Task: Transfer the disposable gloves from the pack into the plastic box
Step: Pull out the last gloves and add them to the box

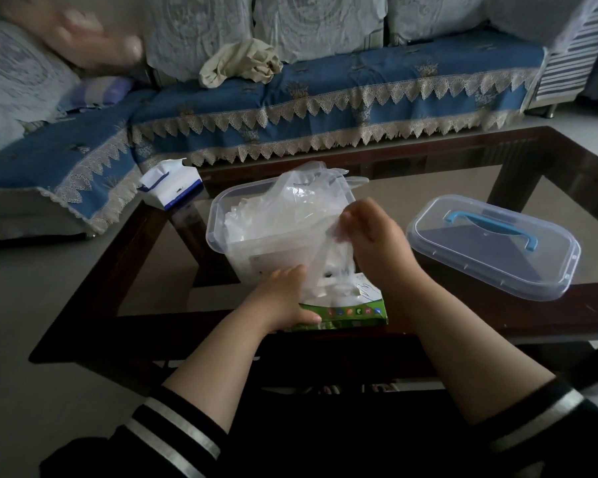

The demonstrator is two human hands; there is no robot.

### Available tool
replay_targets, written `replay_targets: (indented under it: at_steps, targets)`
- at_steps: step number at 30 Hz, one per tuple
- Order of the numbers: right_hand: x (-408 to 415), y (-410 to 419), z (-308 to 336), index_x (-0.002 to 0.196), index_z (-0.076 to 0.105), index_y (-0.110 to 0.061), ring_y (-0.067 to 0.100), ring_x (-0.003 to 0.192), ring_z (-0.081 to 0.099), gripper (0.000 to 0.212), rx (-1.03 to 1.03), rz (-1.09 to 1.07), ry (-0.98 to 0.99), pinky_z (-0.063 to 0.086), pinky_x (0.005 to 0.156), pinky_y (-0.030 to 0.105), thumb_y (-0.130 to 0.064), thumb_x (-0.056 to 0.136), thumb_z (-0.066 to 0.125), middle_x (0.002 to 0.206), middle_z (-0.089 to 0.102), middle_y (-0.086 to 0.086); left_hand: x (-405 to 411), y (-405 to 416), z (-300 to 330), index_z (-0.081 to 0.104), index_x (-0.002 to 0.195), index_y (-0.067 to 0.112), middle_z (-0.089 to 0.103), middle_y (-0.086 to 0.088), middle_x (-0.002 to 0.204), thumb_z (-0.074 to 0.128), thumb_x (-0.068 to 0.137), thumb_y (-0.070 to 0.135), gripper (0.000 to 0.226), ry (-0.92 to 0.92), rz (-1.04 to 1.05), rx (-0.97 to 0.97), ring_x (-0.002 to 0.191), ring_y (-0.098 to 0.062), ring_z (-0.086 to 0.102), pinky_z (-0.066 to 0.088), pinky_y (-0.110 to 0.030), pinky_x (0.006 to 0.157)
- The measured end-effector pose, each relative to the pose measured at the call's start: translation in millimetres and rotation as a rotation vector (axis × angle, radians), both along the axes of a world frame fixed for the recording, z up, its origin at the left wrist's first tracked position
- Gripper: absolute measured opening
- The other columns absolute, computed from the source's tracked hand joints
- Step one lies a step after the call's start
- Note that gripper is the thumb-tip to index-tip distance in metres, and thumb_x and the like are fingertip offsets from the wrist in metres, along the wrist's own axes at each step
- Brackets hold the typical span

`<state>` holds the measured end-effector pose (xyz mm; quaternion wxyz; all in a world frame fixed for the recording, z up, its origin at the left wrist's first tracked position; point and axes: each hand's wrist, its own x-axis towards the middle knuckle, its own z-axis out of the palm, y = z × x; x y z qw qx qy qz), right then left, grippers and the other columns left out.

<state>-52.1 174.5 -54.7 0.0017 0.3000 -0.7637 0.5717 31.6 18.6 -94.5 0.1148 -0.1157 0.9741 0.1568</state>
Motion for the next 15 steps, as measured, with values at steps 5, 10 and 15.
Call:
replay_targets:
  at_steps: [5,10,15]
  targets:
    - [1.8,12.9,13.1,0.094,0.052,-0.009,0.012,0.078,0.065,0.015,-0.288,0.076,-0.245,0.055,0.078,0.031,-0.019,0.101,0.044,0.083,0.066,-0.001,1.5,-2.3,12.8,0.049,0.137,0.021,0.056,-0.002,0.135,0.053,0.098,0.032,0.041,0.175,0.156,0.263,0.121,-0.018,0.053,0.041,-0.038,0.105]
    - [3.9,19.8,20.5,0.092,0.046,-0.007,0.015,0.083,0.069,0.013,-0.342,0.211,-0.368,0.054,0.083,0.032,-0.016,0.101,0.043,0.079,0.07,0.001,6.5,16.0,45.5,0.065,0.107,0.01,0.074,-0.009,0.102,0.025,0.105,0.042,0.051,0.526,0.405,1.169,0.099,-0.019,0.07,0.054,-0.035,0.091]
    - [2.0,22.1,21.9,0.081,0.047,-0.011,0.05,0.092,0.06,0.014,-0.285,0.227,-0.398,0.047,0.072,0.046,-0.017,0.093,0.054,0.092,0.063,0.03,9.6,19.9,62.6,0.072,0.096,0.005,0.073,-0.013,0.094,0.001,0.083,0.075,0.1,0.41,0.344,1.312,0.093,-0.022,0.067,0.047,-0.038,0.095]
